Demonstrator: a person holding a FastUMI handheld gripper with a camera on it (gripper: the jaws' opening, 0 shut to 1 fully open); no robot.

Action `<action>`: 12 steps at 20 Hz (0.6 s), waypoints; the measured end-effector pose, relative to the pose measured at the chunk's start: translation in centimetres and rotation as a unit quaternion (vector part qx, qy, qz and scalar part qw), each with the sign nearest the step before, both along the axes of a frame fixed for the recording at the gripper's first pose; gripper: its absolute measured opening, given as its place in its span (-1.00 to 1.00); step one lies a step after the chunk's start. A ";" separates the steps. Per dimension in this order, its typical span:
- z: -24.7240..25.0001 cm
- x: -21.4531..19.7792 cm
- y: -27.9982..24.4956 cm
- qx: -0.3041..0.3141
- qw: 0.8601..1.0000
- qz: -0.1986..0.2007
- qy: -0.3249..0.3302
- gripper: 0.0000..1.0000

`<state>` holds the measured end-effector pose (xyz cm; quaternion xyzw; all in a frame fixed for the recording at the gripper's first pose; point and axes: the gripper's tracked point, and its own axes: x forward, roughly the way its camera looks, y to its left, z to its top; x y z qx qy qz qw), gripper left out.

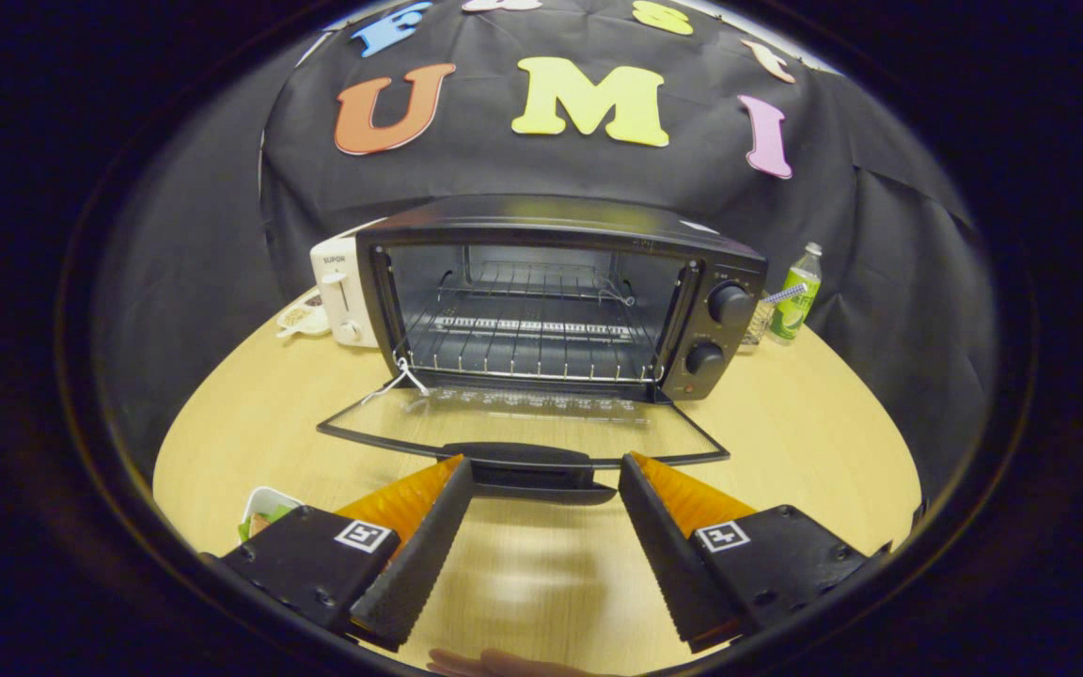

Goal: Open the toaster oven, put the food inside, and close the toaster oven door.

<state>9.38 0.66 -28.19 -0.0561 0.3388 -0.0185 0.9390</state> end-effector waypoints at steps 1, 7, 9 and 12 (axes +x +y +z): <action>-0.2 -0.1 0.1 0.007 1.000 -0.001 0.000 1.00; -2.5 -0.6 0.4 0.032 0.998 -0.008 0.045 1.00; -2.4 -0.8 0.6 0.042 0.998 -0.007 0.053 1.00; -0.5 -1.1 0.4 0.026 0.999 0.000 0.034 1.00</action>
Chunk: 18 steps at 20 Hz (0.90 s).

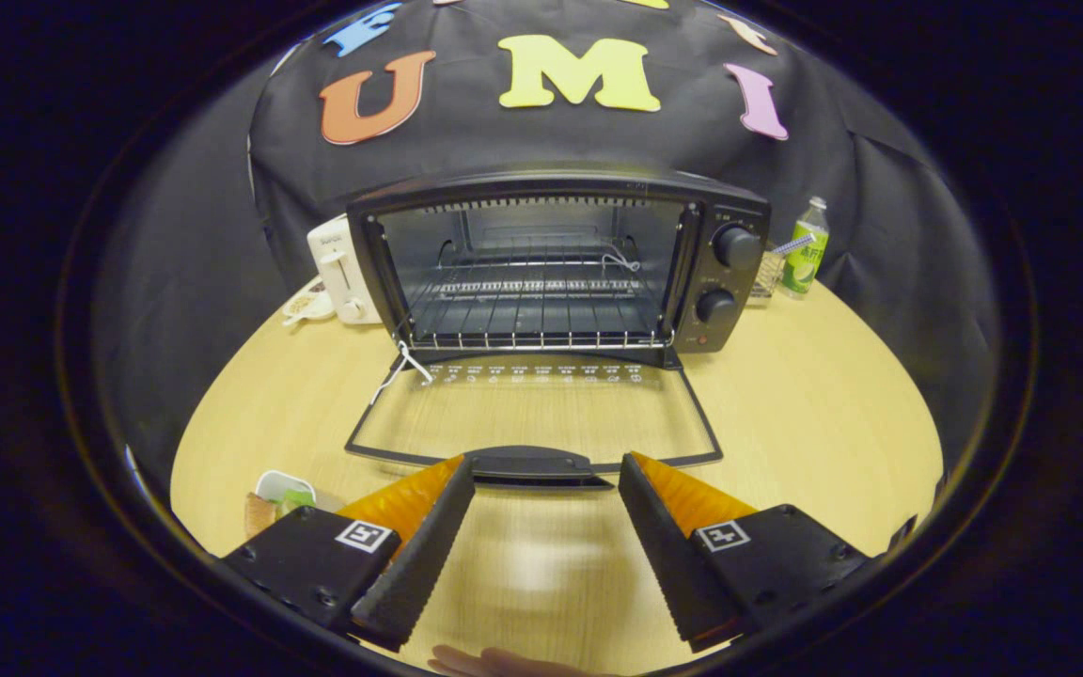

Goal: Open the toaster oven, put the food inside, and close the toaster oven door.

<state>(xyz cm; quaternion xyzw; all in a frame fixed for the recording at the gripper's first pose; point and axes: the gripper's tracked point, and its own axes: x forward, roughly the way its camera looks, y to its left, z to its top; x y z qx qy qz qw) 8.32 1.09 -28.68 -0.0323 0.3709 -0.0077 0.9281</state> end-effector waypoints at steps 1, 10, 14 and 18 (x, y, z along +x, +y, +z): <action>0.6 -0.2 0.2 0.003 1.000 0.004 -0.007 1.00; 4.7 -4.5 5.4 0.113 0.990 0.078 0.035 0.99; 2.2 -7.6 7.6 0.183 0.967 0.082 0.155 1.00; 2.2 -8.5 9.4 0.251 0.941 0.093 0.208 0.98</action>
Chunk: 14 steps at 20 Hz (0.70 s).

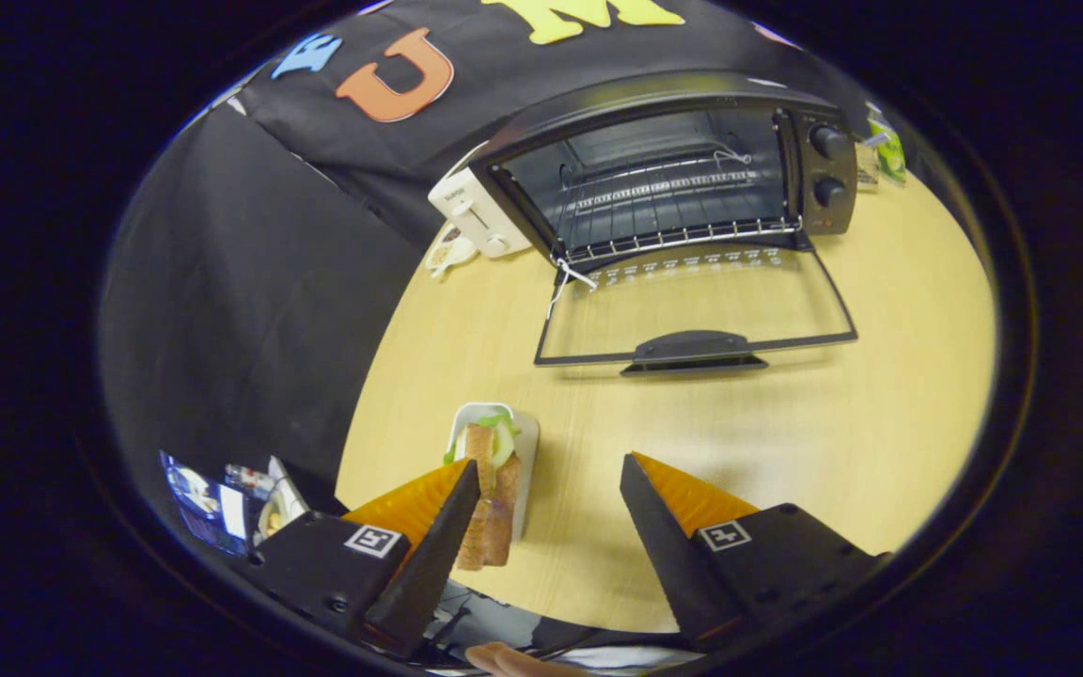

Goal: Open the toaster oven, put the food inside, and close the toaster oven door.

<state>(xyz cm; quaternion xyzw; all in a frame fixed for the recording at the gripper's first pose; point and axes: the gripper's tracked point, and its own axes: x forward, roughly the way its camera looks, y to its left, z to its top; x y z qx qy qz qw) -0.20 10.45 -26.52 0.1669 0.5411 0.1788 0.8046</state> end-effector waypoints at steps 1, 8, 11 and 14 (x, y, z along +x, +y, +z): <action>0.2 -0.2 0.5 0.014 1.000 0.005 0.004 0.95; -0.6 -2.3 3.7 0.064 0.995 0.061 0.054 0.76; -1.7 -2.1 4.1 0.062 0.994 0.064 0.070 0.62; -2.8 -1.9 4.6 0.070 0.992 0.058 0.086 0.37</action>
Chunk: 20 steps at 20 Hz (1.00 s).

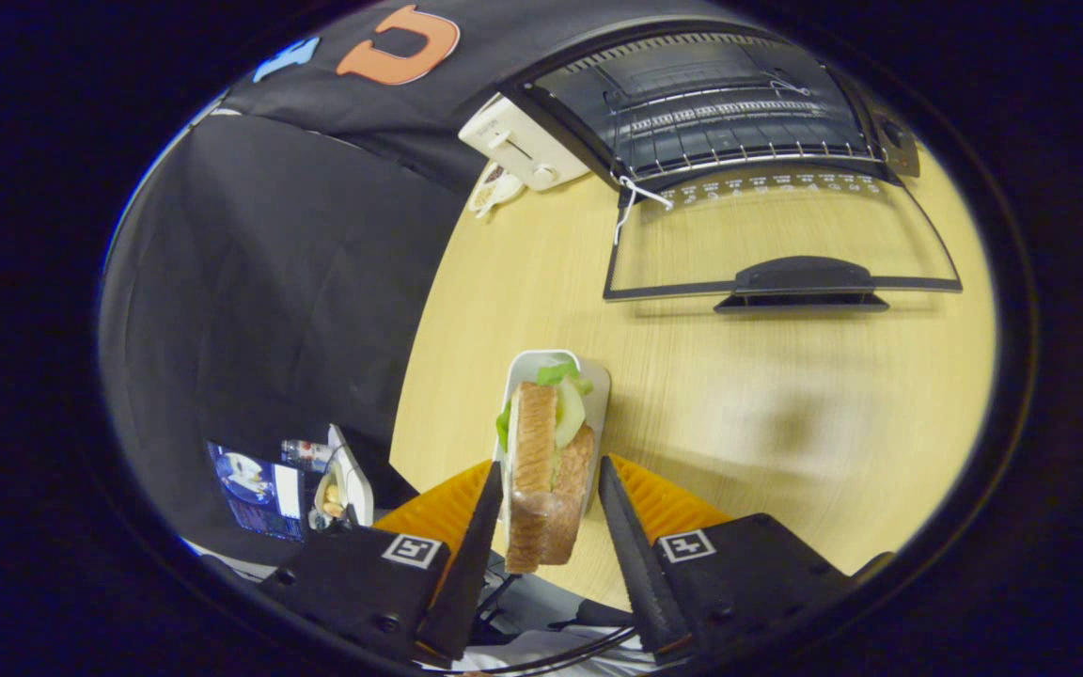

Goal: Open the toaster oven, put the food inside, and close the toaster oven door.

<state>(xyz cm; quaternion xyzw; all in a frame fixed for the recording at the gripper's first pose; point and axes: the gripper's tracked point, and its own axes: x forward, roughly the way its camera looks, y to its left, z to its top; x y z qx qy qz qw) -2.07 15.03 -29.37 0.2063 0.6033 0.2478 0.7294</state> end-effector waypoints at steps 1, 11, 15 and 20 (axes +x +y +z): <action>0.1 -0.1 0.6 0.015 1.000 0.001 0.003 0.29; 4.0 0.6 0.0 0.059 0.996 0.002 -0.064 -0.17; 5.6 2.9 -1.4 0.082 0.988 -0.030 -0.129 -0.17; 7.3 6.3 -2.9 0.129 0.970 -0.107 -0.177 -0.17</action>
